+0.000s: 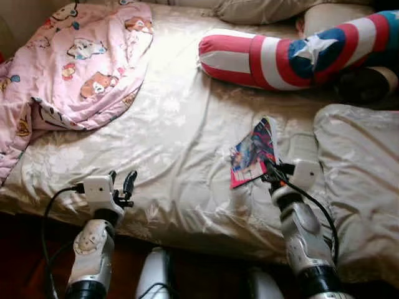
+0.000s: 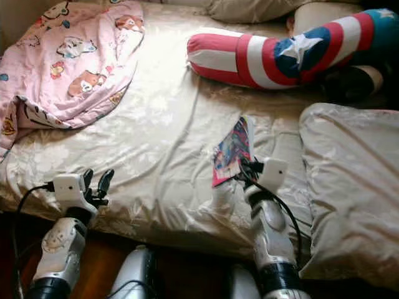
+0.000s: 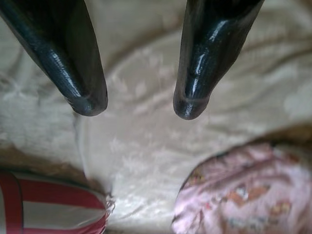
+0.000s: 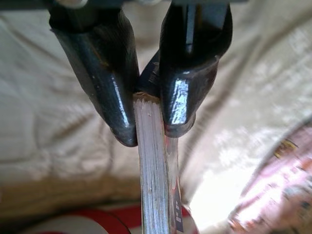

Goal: Clean up the room

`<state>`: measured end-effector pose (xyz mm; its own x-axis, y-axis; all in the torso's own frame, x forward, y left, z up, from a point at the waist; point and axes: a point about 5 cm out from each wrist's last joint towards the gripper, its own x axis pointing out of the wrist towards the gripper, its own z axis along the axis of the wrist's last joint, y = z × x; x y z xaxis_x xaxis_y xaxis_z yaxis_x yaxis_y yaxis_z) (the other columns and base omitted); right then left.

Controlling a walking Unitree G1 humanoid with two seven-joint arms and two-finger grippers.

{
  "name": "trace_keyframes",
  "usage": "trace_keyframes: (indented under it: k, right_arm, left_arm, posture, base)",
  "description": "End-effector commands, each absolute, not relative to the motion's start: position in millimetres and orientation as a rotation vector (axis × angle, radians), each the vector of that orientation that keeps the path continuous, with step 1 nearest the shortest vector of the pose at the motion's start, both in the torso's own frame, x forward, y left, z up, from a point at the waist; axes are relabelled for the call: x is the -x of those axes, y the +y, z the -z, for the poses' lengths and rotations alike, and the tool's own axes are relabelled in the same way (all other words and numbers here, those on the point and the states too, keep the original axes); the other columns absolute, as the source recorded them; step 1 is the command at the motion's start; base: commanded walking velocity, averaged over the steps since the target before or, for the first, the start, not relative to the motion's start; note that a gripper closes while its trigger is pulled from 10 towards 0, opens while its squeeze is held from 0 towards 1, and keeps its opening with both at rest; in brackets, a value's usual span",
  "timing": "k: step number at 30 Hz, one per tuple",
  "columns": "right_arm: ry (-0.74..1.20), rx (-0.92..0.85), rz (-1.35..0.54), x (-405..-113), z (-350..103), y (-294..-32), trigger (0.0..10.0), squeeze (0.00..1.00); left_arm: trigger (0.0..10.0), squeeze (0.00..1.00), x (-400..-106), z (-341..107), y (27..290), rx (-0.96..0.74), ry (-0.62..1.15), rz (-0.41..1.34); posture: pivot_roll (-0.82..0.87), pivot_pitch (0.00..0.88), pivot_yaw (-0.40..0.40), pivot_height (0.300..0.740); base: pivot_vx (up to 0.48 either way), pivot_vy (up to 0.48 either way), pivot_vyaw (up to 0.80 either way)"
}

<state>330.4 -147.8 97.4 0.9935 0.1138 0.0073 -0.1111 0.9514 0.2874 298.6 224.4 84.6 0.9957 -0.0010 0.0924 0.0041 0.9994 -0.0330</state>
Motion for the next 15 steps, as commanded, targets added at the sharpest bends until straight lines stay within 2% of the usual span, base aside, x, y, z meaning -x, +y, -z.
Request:
trace_keyframes:
  k: [1, 3, 9, 15]
  right_arm:
    - [-0.016, -0.297, -0.074, -330, -98, -160, 10.0, 0.00]
    - [-0.014, -0.307, -0.063, -331, -97, -162, 10.0, 0.00]
    - [0.023, -0.443, 0.031, -334, -87, -178, 10.0, 0.00]
    - [0.140, -0.662, 0.104, -327, -58, -195, 10.0, 0.00]
  left_arm:
    - [10.0, 0.00, -298, -83, 220, 0.037, -0.085, 0.021]
    - [10.0, 0.00, -298, -84, 220, 0.036, -0.086, 0.023]
    - [10.0, 0.00, -298, -84, 220, 0.037, -0.084, 0.031]
    - [10.0, 0.00, -295, -84, 220, 0.034, -0.075, 0.040]
  posture:
    - [0.00, 0.191, 0.007, 0.636]
    - [0.00, 0.192, 0.007, 0.636]
    - [0.00, 0.208, 0.010, 0.636]
    - [0.02, 0.236, 0.018, 0.636]
  base:
    - [0.431, 0.000, 0.00]
    - [0.364, 0.000, 0.00]
    - [0.000, 0.000, 0.00]
    - [0.000, 0.000, 0.00]
